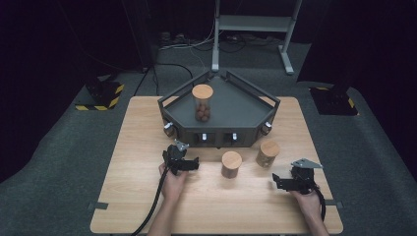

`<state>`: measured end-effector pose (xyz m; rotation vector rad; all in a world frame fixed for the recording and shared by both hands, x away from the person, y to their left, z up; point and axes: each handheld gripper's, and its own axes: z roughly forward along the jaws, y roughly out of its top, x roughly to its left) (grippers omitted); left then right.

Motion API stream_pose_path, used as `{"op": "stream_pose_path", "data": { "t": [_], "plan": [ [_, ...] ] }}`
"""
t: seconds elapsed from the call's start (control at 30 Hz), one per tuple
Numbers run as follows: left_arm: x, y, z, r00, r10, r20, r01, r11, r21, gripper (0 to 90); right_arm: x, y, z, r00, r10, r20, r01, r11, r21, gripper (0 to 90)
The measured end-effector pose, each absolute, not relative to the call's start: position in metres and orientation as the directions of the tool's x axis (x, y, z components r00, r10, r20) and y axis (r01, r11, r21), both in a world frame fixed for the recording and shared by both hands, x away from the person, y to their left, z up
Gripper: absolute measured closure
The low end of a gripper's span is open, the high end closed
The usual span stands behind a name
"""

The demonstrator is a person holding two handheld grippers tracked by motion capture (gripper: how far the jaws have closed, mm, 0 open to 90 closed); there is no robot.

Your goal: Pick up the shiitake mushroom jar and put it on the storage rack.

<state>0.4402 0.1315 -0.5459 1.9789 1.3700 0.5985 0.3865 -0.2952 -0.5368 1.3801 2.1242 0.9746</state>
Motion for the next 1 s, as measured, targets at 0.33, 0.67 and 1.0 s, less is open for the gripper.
{"op": "stream_pose_path", "data": {
  "t": [0.33, 0.67, 1.0],
  "plan": [
    [0.44, 0.131, -0.546, 0.35, 0.937, 0.005, 0.64, -0.243, 0.729, 7.1, 0.372, -0.29, -0.536, -0.478, 0.876, 0.055, 0.583, 0.27, 0.766, 2.1],
    [0.44, 0.131, -0.546, 0.35, 0.937, 0.005, 0.64, -0.243, 0.729, 7.1, 0.367, -0.28, -0.537, -0.525, 0.847, 0.081, 0.578, 0.285, 0.765, 2.7],
    [0.44, 0.132, -0.546, 0.35, 0.937, 0.005, 0.64, -0.243, 0.729, 7.1, 0.362, -0.269, -0.534, -0.568, 0.818, 0.09, 0.556, 0.301, 0.774, 4.1]
  ]
}}
